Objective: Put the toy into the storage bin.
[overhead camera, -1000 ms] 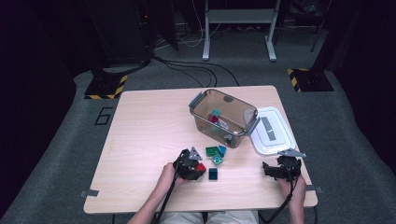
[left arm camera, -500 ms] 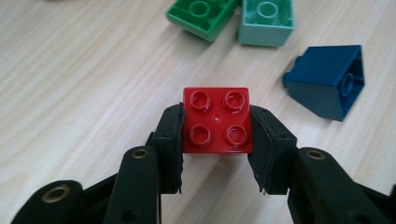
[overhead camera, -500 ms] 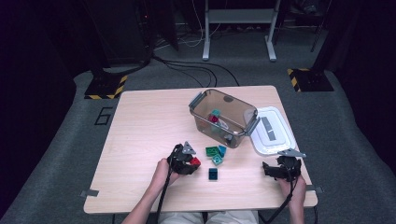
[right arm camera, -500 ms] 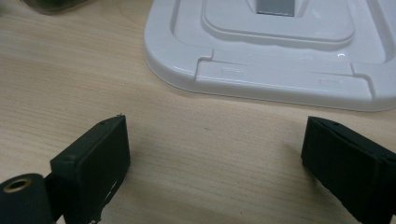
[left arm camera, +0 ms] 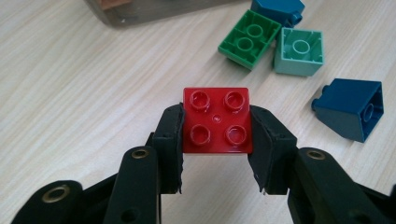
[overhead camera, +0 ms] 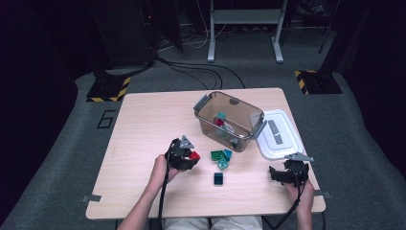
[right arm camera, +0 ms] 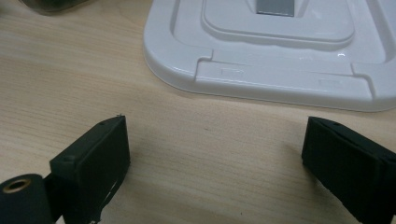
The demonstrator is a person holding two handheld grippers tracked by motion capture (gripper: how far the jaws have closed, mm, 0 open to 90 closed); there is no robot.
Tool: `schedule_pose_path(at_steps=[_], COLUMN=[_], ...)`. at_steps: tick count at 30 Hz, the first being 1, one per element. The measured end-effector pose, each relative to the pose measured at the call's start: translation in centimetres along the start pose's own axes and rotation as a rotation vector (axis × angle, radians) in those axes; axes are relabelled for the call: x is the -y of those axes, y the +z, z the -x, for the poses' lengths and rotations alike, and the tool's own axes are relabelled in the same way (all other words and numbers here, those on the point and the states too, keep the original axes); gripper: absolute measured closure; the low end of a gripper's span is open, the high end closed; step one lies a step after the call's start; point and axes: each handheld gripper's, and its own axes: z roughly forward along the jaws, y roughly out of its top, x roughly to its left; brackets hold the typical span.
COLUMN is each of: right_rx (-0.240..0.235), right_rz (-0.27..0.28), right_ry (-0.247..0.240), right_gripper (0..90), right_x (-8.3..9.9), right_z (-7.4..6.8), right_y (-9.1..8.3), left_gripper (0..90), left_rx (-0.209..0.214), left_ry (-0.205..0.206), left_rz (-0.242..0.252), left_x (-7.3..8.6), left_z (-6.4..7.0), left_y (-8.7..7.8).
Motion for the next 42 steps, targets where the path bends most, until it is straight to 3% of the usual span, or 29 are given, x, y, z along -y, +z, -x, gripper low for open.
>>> schedule_pose_path(at_steps=[13,23,42], right_rx=[-0.006,-0.010,-0.008], right_rz=[-0.003,-0.001,-0.002], right_ry=[-0.004,-0.004,-0.003], right_gripper=[6.8,7.0,7.0], right_x=[0.0,-0.1,-0.1], right_z=[0.1,0.1,0.1], right_y=[0.0,0.1,0.1], left_gripper=[58.8,58.8,58.8], left_rx=[-0.021,-0.057,-0.077], left_ry=[-0.039,-0.038,-0.014], left_rz=[0.022,0.042,0.074], left_x=[-2.2,-4.3,-8.9], left_z=[-1.7,-2.9,-4.3], left_y=[-1.7,-2.6,-4.0])
